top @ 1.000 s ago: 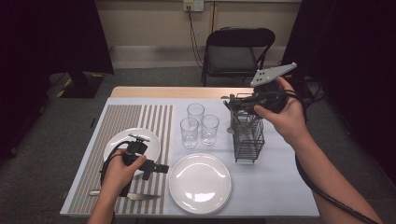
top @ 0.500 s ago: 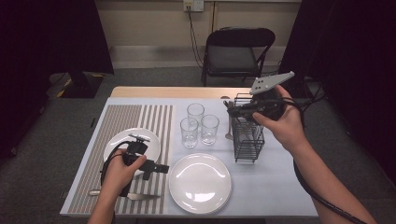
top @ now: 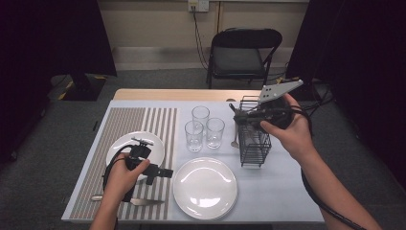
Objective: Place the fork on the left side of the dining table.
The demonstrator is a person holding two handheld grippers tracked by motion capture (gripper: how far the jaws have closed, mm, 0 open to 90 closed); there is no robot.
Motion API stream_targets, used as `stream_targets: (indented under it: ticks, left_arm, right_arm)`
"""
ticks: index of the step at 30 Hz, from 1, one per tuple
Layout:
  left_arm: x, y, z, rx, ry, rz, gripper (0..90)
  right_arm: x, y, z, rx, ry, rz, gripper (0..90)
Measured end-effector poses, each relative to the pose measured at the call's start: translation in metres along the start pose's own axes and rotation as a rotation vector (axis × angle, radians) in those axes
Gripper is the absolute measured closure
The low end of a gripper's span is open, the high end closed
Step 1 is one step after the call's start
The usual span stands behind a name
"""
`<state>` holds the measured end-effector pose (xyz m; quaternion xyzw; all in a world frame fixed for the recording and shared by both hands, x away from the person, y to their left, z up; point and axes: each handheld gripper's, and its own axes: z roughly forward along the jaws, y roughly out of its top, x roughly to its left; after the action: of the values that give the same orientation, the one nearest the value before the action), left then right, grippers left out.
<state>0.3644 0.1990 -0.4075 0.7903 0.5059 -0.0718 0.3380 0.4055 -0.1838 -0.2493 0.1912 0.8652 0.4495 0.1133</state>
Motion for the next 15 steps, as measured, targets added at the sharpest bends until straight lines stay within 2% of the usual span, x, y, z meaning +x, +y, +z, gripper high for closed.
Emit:
stream_targets:
  ticks: [9,15]
  left_arm:
    - [0.000,0.000,0.000,-0.008,0.000,-0.009,18.8]
    - [0.000,0.000,0.000,0.002,-0.002,0.001,18.8]
  right_arm:
    - [0.006,-0.008,0.000,-0.002,0.010,-0.010,88.1]
    - [0.009,-0.012,0.000,-0.001,0.007,-0.015,88.1]
